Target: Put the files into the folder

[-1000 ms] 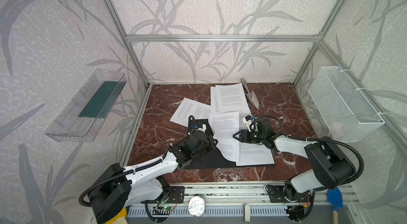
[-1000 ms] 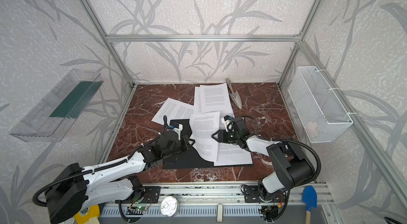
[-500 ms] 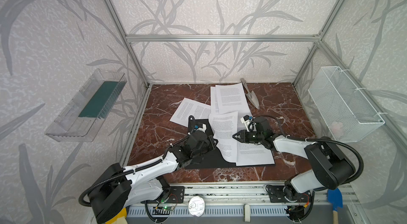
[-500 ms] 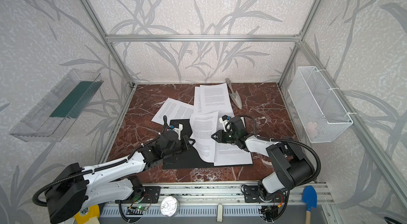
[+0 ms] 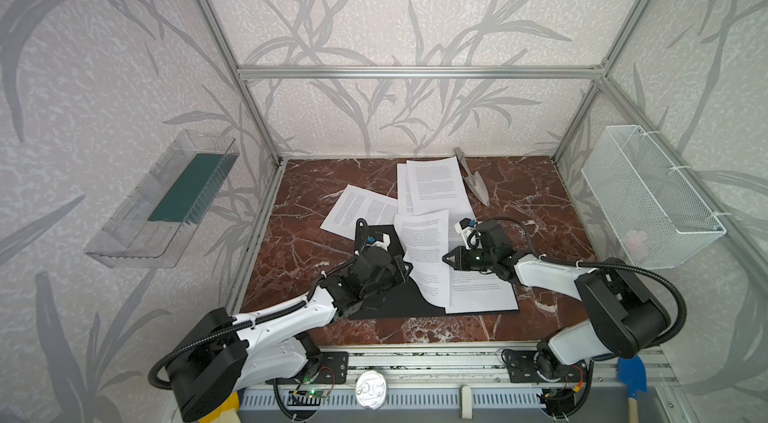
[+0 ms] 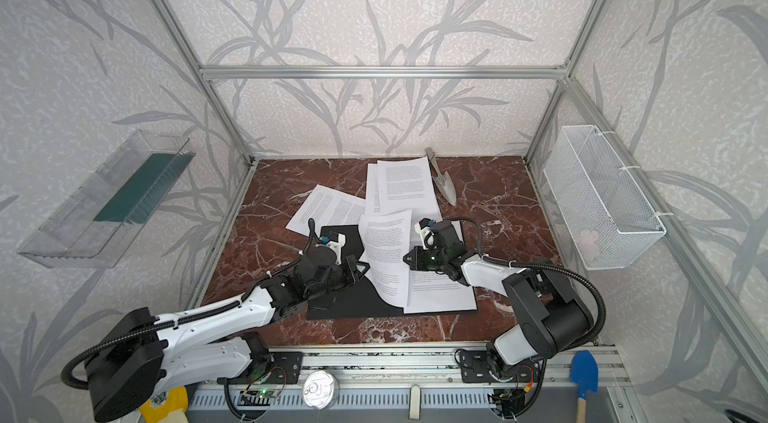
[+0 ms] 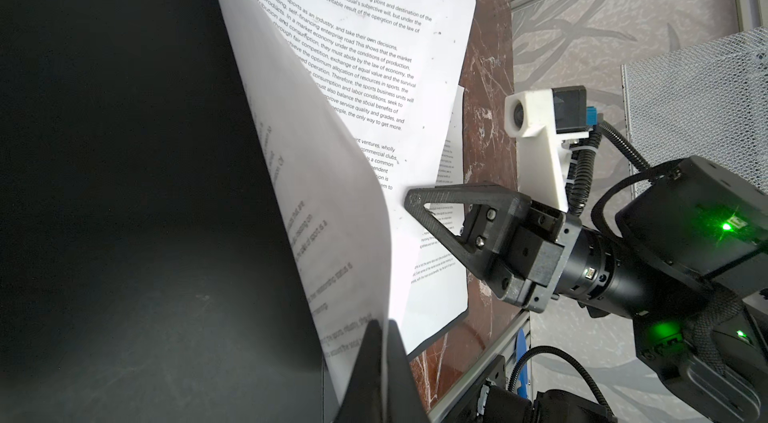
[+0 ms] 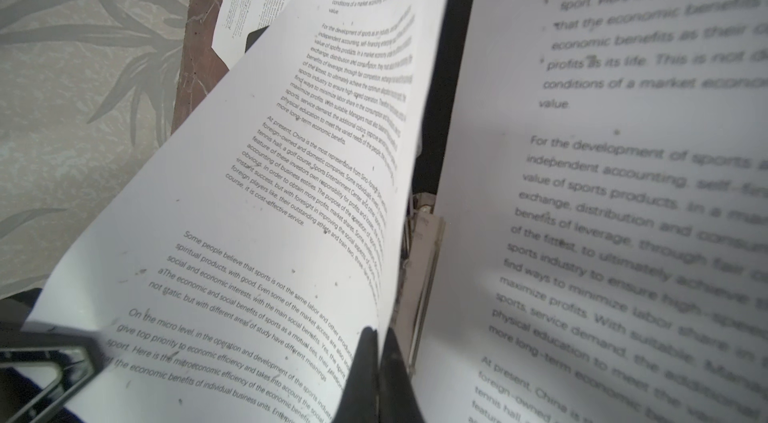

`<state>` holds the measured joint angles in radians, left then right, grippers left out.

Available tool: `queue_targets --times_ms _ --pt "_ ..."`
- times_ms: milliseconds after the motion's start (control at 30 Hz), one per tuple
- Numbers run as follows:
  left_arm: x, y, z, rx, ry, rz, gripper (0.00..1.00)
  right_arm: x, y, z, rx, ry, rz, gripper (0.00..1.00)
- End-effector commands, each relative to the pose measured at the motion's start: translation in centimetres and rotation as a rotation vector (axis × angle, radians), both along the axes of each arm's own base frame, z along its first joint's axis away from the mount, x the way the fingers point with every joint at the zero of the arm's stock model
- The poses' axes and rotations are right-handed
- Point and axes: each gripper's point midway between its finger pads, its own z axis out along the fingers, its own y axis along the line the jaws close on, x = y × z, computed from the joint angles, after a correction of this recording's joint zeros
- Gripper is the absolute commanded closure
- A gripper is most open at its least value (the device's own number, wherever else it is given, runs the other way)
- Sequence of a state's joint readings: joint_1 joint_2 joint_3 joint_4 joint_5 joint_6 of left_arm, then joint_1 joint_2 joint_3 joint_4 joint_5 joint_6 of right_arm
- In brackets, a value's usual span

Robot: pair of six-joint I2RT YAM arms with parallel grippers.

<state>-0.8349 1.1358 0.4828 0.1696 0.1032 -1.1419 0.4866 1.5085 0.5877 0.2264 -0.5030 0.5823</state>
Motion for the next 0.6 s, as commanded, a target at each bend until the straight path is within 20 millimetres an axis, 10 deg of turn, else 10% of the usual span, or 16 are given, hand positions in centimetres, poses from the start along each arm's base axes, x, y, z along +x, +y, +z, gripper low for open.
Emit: queue_targets --times_ms 0,567 --pt "0.3 -0.4 1.7 -0.037 -0.039 0.001 1.00 0.4 0.4 1.4 0.008 -0.040 0.011 1.00" --pt "-1.6 7.1 4.7 0.240 -0.292 0.021 0.14 -1.4 -2.5 6.8 -0.080 -0.086 0.109 1.00"
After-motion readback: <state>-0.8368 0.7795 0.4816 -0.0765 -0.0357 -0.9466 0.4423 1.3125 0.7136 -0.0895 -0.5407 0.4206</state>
